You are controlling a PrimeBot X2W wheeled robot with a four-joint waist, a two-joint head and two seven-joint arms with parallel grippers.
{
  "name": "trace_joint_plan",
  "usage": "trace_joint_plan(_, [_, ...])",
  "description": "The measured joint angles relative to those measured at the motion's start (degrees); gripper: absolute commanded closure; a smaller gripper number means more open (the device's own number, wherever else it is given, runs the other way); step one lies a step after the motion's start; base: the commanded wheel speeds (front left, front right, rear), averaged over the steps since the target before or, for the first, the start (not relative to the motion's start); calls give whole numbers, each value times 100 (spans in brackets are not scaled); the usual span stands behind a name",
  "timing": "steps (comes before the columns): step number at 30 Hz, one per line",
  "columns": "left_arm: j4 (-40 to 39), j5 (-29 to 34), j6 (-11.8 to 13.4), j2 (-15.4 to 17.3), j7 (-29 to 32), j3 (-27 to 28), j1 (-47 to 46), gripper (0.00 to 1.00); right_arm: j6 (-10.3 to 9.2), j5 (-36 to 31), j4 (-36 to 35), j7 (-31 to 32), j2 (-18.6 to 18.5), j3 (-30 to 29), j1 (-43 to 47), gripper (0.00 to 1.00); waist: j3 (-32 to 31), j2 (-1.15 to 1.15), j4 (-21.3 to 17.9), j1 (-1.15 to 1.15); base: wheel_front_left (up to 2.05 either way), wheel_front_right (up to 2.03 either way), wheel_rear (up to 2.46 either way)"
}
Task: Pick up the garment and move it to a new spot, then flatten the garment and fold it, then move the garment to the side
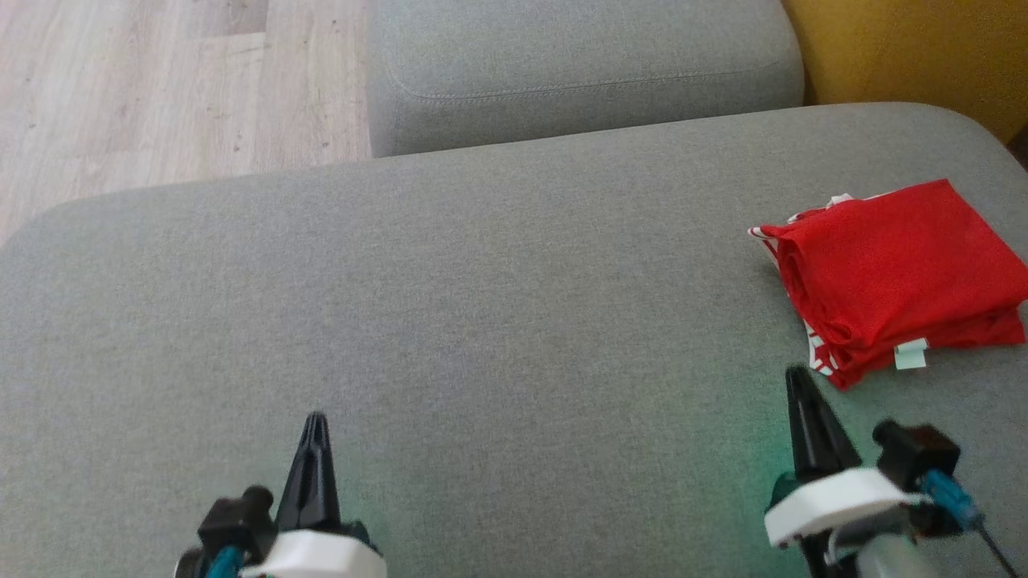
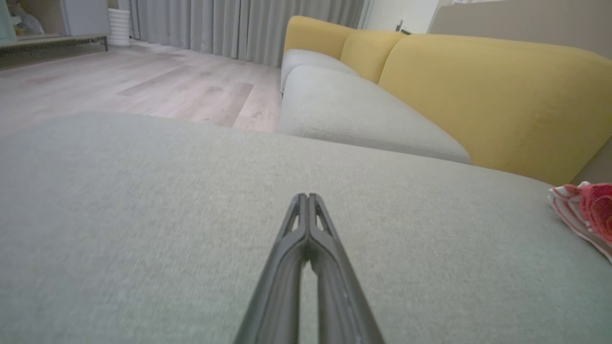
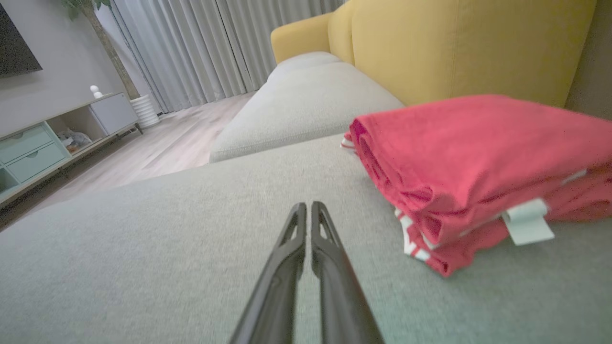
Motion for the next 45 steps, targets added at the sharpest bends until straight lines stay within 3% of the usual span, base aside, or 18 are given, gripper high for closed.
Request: trace_joint_plan(45, [-77, -2584, -361, -2, 760, 567, 42, 100, -1, 2854, -210, 758, 15, -378, 140, 100, 26, 0, 123, 0, 0, 0, 0])
